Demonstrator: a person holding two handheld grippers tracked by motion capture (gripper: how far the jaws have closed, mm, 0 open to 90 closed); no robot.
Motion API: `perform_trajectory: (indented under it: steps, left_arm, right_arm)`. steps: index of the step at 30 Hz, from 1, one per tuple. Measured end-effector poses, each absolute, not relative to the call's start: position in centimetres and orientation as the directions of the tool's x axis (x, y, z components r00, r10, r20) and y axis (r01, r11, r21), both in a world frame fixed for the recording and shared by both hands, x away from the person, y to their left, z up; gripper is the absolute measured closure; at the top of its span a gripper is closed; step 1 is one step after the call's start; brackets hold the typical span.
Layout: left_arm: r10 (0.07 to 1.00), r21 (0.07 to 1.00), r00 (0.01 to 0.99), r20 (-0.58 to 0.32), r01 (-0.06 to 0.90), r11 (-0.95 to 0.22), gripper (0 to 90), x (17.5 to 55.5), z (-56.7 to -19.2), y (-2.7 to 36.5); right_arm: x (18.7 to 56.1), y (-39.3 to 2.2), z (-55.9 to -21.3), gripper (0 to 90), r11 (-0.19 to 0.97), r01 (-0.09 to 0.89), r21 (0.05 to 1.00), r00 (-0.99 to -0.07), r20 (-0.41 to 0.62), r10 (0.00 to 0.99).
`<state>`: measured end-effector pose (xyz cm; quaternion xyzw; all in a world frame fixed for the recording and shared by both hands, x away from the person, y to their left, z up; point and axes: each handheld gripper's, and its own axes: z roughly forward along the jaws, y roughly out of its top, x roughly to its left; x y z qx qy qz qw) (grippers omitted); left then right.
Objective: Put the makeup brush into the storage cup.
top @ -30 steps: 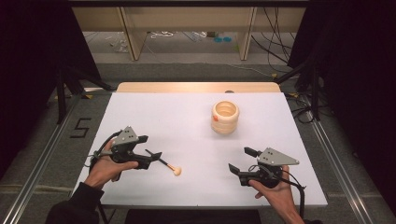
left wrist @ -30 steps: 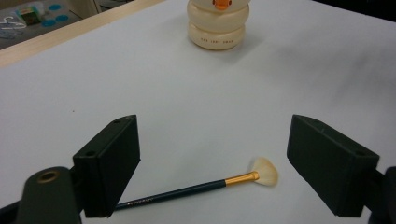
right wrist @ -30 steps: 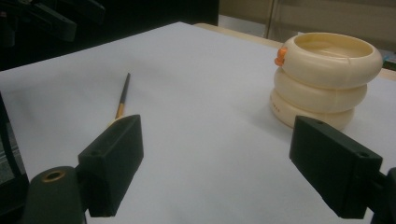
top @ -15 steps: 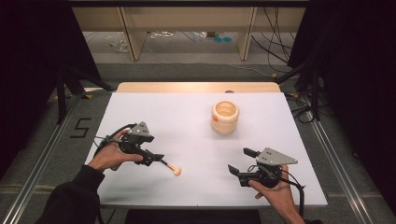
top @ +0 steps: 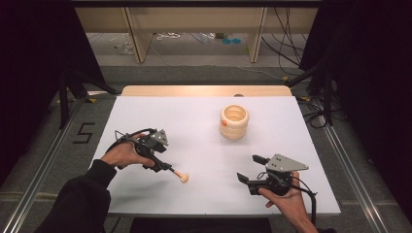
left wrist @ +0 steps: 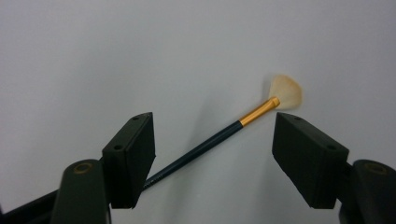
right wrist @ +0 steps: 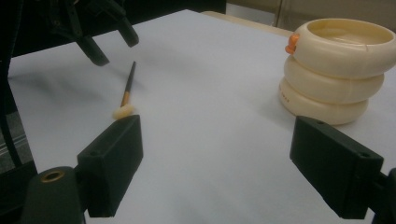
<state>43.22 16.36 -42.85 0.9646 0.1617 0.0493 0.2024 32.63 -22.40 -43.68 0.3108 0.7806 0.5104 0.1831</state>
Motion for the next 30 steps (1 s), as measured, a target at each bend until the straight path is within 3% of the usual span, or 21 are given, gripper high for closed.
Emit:
perform_trajectory:
  steps: [3, 13, 30]
  left_arm:
    - [0.295, 0.344, 0.953, 0.068, 0.255, -0.903, 32.8, 43.6, -43.0, 16.0]
    - [0.27, 0.312, 0.961, 0.054, 0.241, -0.919, 37.9, 44.5, -43.5, 15.0]
    - [0.188, 0.242, 0.982, -0.001, 0.183, -0.953, 54.4, 45.5, -44.9, 14.3]
  right_arm:
    - [32.7, -22.3, -43.8, 17.9, 0.28, 0.286, 0.916, -0.746, 0.03, 0.665]
    - [32.7, -22.4, -43.8, 17.9, 0.298, 0.296, 0.908, -0.753, 0.029, 0.658]
    - [32.6, -22.2, -43.9, 18.6, 0.308, 0.304, 0.902, -0.759, 0.034, 0.65]
